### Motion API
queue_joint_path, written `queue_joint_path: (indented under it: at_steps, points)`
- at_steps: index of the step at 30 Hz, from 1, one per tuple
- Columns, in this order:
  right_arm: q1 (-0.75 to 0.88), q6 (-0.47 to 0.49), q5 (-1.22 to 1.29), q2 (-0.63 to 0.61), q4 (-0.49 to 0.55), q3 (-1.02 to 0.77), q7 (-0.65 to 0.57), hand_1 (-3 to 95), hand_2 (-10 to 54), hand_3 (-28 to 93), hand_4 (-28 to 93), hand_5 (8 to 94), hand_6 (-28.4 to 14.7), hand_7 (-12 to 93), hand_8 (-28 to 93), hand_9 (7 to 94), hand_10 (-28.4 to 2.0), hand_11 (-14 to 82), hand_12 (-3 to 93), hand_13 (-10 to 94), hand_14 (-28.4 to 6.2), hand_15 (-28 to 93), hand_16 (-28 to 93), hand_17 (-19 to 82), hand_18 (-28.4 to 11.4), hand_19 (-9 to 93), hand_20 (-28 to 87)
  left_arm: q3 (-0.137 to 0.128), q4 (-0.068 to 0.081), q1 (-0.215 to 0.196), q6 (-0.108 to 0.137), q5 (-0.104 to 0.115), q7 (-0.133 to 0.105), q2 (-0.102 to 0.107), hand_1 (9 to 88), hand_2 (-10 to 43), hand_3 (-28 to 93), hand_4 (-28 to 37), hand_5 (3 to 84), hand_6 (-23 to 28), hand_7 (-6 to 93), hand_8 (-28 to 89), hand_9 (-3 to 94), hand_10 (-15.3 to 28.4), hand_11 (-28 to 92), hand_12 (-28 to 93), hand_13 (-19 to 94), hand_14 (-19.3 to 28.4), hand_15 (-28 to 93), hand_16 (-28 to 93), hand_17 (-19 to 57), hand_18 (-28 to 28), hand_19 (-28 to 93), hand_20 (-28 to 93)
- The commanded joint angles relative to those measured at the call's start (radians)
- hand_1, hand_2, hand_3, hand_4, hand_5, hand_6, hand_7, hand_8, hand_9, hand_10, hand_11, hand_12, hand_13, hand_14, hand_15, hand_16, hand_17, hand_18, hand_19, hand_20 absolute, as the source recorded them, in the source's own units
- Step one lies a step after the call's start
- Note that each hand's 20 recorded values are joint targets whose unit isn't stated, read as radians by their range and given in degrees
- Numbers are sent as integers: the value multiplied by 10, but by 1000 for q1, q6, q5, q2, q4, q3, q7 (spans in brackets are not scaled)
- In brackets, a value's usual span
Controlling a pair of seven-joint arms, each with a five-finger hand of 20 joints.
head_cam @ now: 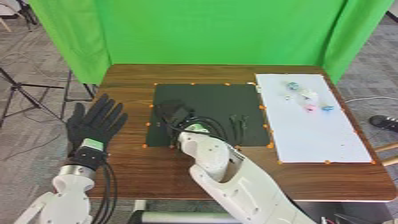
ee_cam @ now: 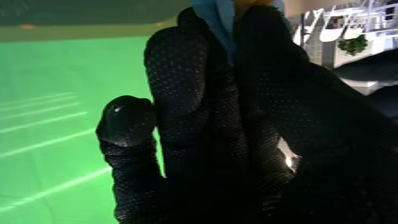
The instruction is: Arrange flowers
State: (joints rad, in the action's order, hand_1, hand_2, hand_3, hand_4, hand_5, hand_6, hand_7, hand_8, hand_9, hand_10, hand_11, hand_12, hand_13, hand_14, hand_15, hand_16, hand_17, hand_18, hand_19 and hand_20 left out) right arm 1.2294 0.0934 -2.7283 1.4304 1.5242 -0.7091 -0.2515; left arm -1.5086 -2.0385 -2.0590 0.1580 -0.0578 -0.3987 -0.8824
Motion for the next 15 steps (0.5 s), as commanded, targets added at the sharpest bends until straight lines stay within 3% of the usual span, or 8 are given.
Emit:
queue_joint_path:
  at_steps: [1, 7, 11, 15]
  points:
    - [23, 19, -3, 19, 5, -1, -10, 564, -95, 739, -283, 646, -29, 367, 11, 783, -99, 81, 365, 733, -49, 510, 397, 419, -200, 918, 384, -2, -1, 0, 9, -3, 12, -1, 238, 151, 708, -283, 380, 73, 124, -89, 325, 127, 193, 112, 224, 130, 316, -68, -49, 130, 329, 98]
    - [24, 14, -6, 18, 8, 10, -33, 562, -95, 728, -283, 640, -32, 350, 3, 764, -103, 96, 337, 726, -50, 505, 401, 416, -203, 916, 380, -8, -2, 2, 9, -9, 18, -6, 246, 148, 714, -283, 381, 72, 126, -90, 326, 127, 193, 112, 225, 130, 319, -70, -51, 131, 332, 100]
    - [24, -2, 9, 15, 18, 15, -51, 557, -95, 737, -283, 636, -29, 285, -18, 725, -116, 139, 268, 723, -46, 494, 411, 414, -208, 916, 375, -17, -11, -15, 7, -10, 8, -8, 249, 143, 717, -283, 381, 72, 126, -90, 325, 127, 194, 112, 225, 129, 319, -71, -51, 131, 333, 99]
    - [24, -5, 10, 13, 28, 7, -48, 551, -95, 729, -283, 636, -22, 262, -113, 700, -132, 187, 204, 722, -45, 492, 410, 414, -210, 918, 370, -21, -11, -24, 8, -4, -4, -7, 253, 138, 718, -283, 381, 72, 127, -90, 325, 127, 194, 112, 225, 130, 321, -70, -51, 131, 333, 98]
